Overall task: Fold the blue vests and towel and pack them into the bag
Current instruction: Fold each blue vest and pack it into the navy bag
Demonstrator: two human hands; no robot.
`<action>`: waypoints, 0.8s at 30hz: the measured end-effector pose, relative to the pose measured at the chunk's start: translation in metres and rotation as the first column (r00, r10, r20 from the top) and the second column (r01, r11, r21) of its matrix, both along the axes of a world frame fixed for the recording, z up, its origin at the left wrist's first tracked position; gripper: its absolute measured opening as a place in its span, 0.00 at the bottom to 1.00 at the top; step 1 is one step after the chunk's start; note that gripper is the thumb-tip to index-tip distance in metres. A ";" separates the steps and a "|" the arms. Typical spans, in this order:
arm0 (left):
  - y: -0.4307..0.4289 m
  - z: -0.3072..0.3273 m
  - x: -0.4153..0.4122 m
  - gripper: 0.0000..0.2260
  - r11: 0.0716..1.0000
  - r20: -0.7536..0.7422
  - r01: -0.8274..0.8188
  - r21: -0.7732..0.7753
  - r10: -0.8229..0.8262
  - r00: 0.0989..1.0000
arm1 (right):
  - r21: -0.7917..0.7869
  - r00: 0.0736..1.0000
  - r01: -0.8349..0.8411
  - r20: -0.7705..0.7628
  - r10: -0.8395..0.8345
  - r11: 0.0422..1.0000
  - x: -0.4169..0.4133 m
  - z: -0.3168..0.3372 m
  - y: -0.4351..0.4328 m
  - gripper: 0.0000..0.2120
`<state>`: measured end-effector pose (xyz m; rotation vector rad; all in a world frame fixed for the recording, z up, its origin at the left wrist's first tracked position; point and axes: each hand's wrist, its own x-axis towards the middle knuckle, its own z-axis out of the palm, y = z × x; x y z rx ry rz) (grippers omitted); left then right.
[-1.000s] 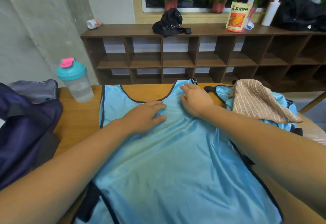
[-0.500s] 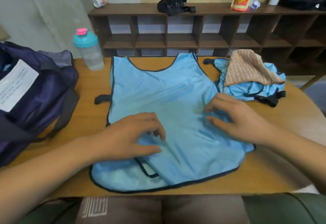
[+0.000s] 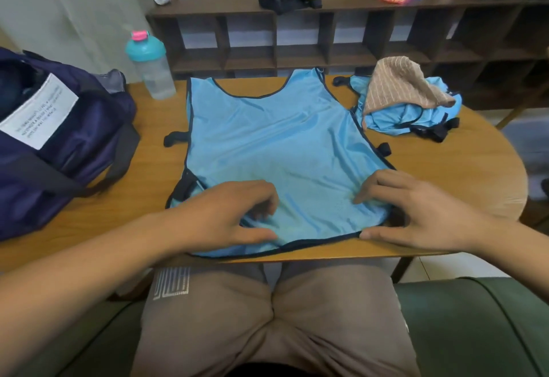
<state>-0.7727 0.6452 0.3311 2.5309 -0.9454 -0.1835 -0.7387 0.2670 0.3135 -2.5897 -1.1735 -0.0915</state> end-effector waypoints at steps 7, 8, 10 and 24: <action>-0.007 -0.005 -0.010 0.23 0.988 0.155 -0.053 0.144 0.030 0.987 | 0.000 0.998 -0.040 0.040 0.040 0.999 0.002 0.003 0.003 0.12; -0.015 -0.005 -0.012 0.24 0.987 0.190 -0.064 0.147 0.035 0.981 | 0.011 0.997 -0.040 0.059 0.039 0.999 0.002 0.004 0.006 0.11; -0.031 -0.006 -0.013 0.24 0.986 0.252 -0.088 0.141 0.050 0.966 | 0.029 0.996 -0.026 0.080 0.023 0.999 0.003 0.006 0.011 0.08; -0.069 0.014 -0.013 0.27 0.939 0.199 -0.338 0.064 0.320 0.926 | 0.250 0.973 0.058 0.201 -0.111 0.966 0.011 0.039 0.049 0.06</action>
